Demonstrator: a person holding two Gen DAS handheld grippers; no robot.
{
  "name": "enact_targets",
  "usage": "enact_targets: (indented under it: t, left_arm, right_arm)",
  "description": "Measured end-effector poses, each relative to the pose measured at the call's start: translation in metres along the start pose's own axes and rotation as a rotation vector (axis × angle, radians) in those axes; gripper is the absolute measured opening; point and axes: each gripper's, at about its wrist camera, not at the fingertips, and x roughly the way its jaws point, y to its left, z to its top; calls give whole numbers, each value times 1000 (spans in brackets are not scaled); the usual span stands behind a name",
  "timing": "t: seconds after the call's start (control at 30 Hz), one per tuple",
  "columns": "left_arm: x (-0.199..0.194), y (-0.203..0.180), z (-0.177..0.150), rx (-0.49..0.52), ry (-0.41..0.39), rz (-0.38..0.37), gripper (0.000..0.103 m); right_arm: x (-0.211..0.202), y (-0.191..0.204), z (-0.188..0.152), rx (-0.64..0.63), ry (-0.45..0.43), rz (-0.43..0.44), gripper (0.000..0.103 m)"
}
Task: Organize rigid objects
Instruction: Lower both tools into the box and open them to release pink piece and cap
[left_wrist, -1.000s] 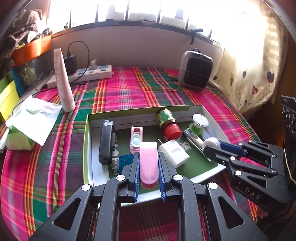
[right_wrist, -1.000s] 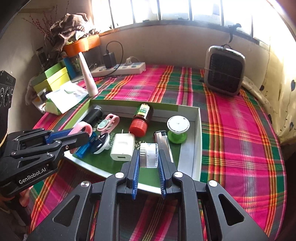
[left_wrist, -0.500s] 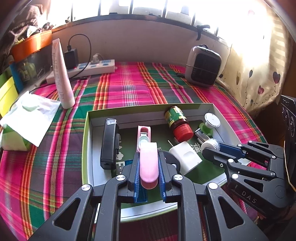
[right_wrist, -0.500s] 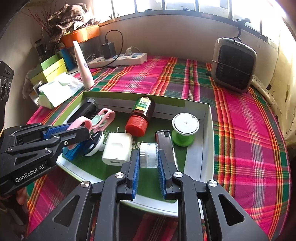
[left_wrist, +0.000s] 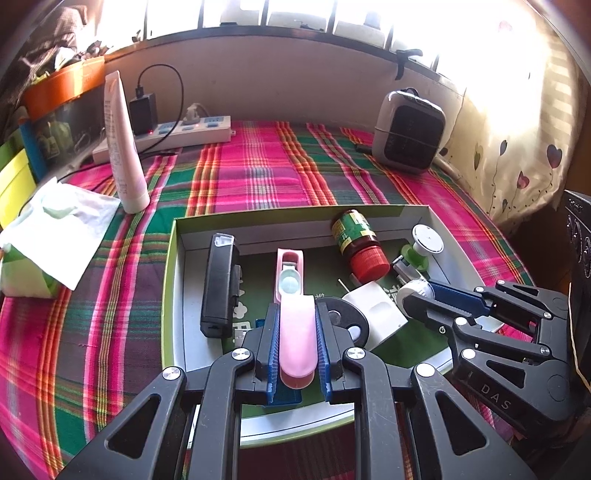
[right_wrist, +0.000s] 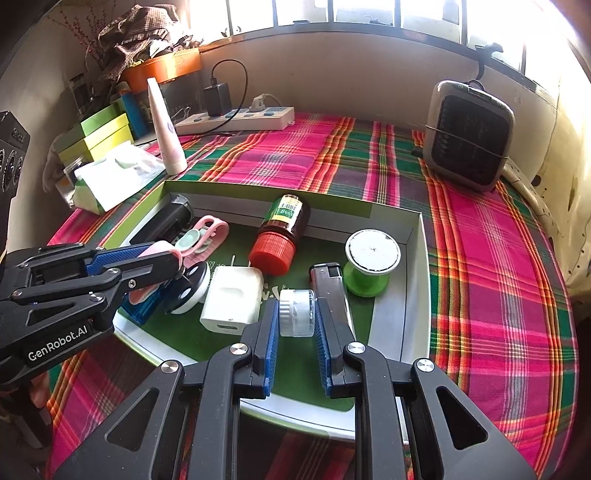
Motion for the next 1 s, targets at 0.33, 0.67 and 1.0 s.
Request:
enact_targets:
  t: [0.33,0.67,1.0]
  left_arm:
    - [1,-2,-2,7,-1,7,19]
    - [-2,-3,-4,10,-1,16,26]
    - [-12,-5,-6,8,-19,5,37]
  right_arm:
    - [-1,2,-2,-3,-7,6,20]
    - [-3,2,-2,8,-9,2,23]
    - [-11,6,-3,7,-27,-5,36]
